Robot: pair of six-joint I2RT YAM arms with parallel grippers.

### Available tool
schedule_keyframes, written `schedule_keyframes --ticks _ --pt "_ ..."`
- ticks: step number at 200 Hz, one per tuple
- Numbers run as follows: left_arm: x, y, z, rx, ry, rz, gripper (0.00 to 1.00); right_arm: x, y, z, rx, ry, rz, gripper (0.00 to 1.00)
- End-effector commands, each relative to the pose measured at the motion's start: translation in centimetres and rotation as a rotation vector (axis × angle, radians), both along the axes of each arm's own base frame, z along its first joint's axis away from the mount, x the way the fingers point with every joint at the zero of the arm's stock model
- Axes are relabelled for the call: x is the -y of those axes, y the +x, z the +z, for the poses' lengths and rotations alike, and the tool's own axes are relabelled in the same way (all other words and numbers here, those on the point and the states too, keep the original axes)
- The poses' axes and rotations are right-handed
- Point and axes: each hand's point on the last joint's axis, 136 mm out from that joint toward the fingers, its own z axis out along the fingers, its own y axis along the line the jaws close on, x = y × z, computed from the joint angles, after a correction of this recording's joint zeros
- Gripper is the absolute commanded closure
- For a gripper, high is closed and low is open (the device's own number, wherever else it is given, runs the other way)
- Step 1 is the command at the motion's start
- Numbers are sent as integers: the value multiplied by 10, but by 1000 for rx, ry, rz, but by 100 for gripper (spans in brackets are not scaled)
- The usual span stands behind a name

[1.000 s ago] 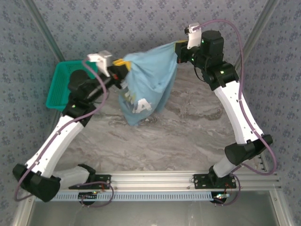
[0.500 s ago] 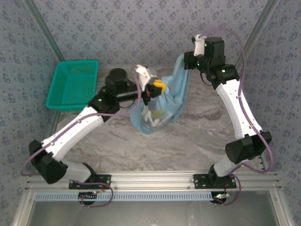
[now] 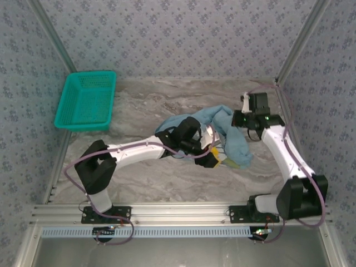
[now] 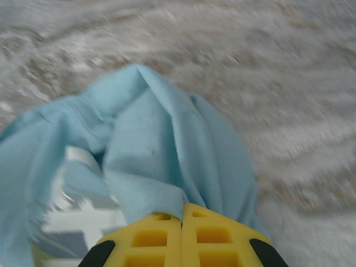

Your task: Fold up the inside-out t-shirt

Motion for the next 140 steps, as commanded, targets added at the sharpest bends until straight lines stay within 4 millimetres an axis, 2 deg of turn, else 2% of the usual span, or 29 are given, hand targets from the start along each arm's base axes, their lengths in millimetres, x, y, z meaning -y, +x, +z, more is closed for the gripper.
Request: schedule_keyframes --ticks 1,20,41,65,86,110,118,126,140 --pt "-16 35 32 52 -62 118 41 30 -12 -3 24 -39 -122 100" --pt "-24 93 10 72 59 327 39 45 -14 -12 2 -32 -172 100" --pt "-26 142 -24 116 205 491 38 55 -5 -9 20 -20 -210 100" --pt "-23 184 -52 129 306 596 38 58 8 -6 38 -20 -225 100" --pt "-15 195 -83 114 410 580 38 59 17 -2 47 -18 -225 100" --pt "-18 189 -113 62 484 547 44 62 30 18 98 -8 -228 100" --pt "-24 186 -120 36 495 543 53 59 35 29 125 12 -213 100" --pt "-30 183 -124 1 492 537 66 53 40 41 152 41 -187 100" --pt "-47 183 -115 -54 447 565 89 45 47 64 196 85 -150 100"
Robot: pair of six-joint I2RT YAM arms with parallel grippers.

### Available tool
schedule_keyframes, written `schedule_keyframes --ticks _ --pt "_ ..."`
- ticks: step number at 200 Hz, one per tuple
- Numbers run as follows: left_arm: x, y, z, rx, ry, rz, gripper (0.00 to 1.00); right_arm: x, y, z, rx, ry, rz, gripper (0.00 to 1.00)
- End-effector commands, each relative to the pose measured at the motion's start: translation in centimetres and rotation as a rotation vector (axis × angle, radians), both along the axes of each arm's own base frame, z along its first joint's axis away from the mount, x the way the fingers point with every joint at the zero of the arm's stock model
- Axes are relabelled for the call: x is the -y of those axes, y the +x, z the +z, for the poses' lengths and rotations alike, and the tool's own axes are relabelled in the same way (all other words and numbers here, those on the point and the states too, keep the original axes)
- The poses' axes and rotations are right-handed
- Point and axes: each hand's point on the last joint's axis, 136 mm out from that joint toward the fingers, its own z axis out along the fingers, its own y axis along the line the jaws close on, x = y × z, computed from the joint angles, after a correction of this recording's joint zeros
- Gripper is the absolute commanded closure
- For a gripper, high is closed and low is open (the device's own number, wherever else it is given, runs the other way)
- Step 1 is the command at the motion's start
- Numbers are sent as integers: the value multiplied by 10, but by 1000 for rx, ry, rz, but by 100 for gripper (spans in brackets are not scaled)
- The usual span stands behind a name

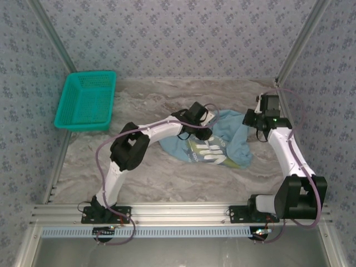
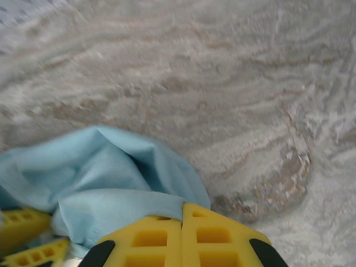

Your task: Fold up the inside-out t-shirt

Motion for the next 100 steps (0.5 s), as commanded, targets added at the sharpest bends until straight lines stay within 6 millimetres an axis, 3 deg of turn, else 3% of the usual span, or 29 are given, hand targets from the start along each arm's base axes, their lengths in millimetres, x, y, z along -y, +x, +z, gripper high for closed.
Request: schedule_keyframes --ticks 1,17,23,39,58,80,100 --pt "-30 -4 15 -68 -42 42 90 -11 23 56 148 70 49 100" --pt "-59 -10 43 -45 -121 80 100 -12 31 79 181 71 56 100" --pt "-69 -16 58 -24 -145 80 100 -10 34 79 172 55 58 100" --pt "-101 -40 69 -19 -165 93 100 -4 44 68 128 -8 43 98" --pt "-126 -67 65 -69 -189 105 100 -9 66 38 59 -41 57 86" --pt "-133 -86 58 -113 -221 104 100 -31 89 5 -50 -50 121 69" --pt "-139 -92 49 -147 -212 132 100 -47 82 -13 -112 -69 167 58"
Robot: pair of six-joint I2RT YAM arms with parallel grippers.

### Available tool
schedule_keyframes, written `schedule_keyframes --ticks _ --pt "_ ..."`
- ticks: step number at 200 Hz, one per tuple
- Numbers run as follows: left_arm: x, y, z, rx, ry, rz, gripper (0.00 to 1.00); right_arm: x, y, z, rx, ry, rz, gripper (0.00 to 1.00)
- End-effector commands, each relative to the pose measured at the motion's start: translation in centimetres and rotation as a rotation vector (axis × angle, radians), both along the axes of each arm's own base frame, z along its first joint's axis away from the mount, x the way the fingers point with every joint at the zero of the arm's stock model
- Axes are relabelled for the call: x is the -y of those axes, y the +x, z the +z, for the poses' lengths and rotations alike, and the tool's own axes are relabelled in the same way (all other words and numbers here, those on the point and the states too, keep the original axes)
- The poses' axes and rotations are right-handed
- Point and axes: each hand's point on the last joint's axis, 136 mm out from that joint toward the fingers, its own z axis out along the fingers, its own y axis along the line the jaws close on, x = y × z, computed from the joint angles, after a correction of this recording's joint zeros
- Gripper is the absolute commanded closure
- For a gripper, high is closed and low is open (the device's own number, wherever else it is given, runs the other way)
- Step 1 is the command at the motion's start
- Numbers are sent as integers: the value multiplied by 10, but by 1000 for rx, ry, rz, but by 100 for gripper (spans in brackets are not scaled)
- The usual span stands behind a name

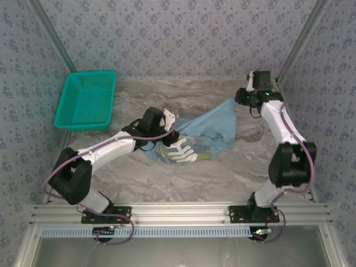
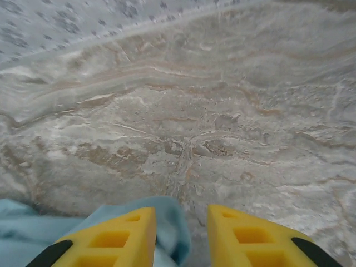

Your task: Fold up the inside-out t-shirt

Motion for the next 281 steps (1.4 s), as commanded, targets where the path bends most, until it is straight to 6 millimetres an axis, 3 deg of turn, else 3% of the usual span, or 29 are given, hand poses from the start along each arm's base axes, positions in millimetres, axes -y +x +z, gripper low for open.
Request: schedule_keyframes --ticks 1,25,42,57,79,98,121,143,182,252,281 --pt "-6 -20 -34 -130 18 7 100 -16 -12 -19 -90 -54 49 58" --pt "-12 -26 -36 -139 25 15 91 -9 -45 -24 -105 -88 31 41" --pt "-13 -21 -24 -94 16 30 65 -21 -77 -34 -125 -66 65 37" --pt "-11 -11 -9 -29 4 45 50 -37 -104 -68 -206 -12 105 36" --pt "-3 8 4 52 4 36 38 -50 -107 -101 -265 26 137 36" --pt "10 18 0 70 60 -21 35 -64 -102 -118 -296 70 175 37" --pt "21 22 -16 56 138 -89 33 -71 -103 -134 -329 61 195 40" --pt "33 12 -21 49 158 -166 32 -73 -106 -143 -343 37 196 42" --pt "41 3 -36 38 246 -268 33 -65 -107 -143 -345 -18 190 50" --pt "41 -2 -44 16 286 -336 52 -63 -102 -140 -342 -33 187 52" --pt "42 0 -47 7 297 -338 70 -66 -94 -147 -339 -14 182 61"
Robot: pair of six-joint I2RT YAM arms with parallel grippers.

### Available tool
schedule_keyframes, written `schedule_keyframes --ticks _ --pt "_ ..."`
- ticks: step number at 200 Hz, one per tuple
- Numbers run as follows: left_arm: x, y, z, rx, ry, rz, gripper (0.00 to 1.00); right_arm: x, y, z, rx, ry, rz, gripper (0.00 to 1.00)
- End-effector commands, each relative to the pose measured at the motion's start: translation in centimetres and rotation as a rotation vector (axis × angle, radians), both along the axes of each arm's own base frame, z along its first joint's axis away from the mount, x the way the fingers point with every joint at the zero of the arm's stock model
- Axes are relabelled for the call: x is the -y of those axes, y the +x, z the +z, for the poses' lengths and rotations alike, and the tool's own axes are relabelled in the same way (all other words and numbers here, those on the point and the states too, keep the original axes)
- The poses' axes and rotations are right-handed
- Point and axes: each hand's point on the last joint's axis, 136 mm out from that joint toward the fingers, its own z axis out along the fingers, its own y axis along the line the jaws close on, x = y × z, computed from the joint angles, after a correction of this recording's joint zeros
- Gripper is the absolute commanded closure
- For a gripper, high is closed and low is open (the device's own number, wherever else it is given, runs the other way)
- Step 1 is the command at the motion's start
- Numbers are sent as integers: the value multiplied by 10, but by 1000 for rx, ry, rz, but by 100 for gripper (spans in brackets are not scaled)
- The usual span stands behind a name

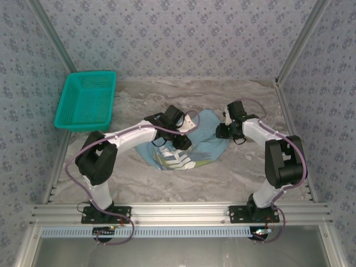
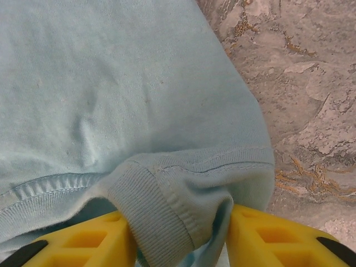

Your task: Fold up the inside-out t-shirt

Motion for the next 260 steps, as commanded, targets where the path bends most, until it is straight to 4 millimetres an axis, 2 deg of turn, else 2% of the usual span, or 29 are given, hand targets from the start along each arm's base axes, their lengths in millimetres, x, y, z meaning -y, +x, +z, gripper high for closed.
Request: schedule_keyframes --ticks 1,19,31,43,55,70,72,75,78,79,82,86,92,95,98,103,104,105,115,127,128,140,151,157,173,187,213,235,260 --pt "1 -1 -3 -21 18 -30 71 0 11 -3 6 -1 -4 62" --pt "3 3 5 -13 4 -27 88 0 18 0 21 6 -11 75" --pt "5 11 19 14 -30 2 98 1 25 14 61 9 -18 86" --pt "4 25 45 62 -90 62 100 2 33 41 134 15 -29 93" --pt "2 39 83 133 -177 123 100 3 41 77 224 25 -39 98" --pt "-11 56 139 252 -298 219 100 7 44 137 371 35 -55 100" --pt "-13 58 148 271 -316 232 100 7 48 163 436 42 -62 100" --pt "-16 60 159 294 -339 250 100 9 49 172 459 41 -68 100" --pt "-20 62 172 323 -363 270 100 11 49 188 502 41 -76 100" --pt "-22 63 176 333 -372 277 100 11 48 199 530 45 -80 100" --pt "-26 65 188 359 -395 295 100 11 48 207 550 49 -81 100" --pt "-32 66 204 395 -427 320 100 10 45 234 618 69 -78 100" --pt "-39 66 230 450 -473 345 100 8 41 259 680 87 -73 100" --pt "-42 66 241 473 -493 354 100 6 38 279 727 102 -70 100" --pt "-47 65 253 503 -515 364 100 5 36 287 747 108 -68 100" --pt "-53 62 273 550 -549 378 100 1 29 318 826 138 -53 100" --pt "-54 62 278 561 -558 382 100 1 29 318 826 138 -53 100" --pt "-55 61 282 570 -565 386 100 -1 26 329 852 148 -48 100" --pt "-69 54 320 660 -632 414 100 -9 13 374 964 187 -23 100" --pt "-89 42 364 778 -700 449 100 -16 -5 419 1082 212 2 100" --pt "-91 41 367 787 -703 453 100 -18 -9 427 1105 215 8 100" --pt "-116 27 407 912 -741 498 100 -23 -28 466 1219 234 14 100" --pt "-144 17 440 1026 -752 572 100 -34 -39 486 1283 265 48 100" --pt "-158 10 456 1088 -753 603 100 -48 -43 493 1289 280 104 100" --pt "-187 -5 491 1221 -740 674 100 -78 -48 500 1264 229 216 100" --pt "-204 -17 517 1302 -718 701 100 -82 -56 514 1315 169 222 100" --pt "-217 -31 550 1386 -680 698 100 -73 -71 540 1435 205 161 100" --pt "-218 -41 571 1419 -677 652 100 -97 -88 552 1469 228 280 100" --pt "-232 -48 593 1468 -653 696 100 -91 -84 562 1496 214 209 100"
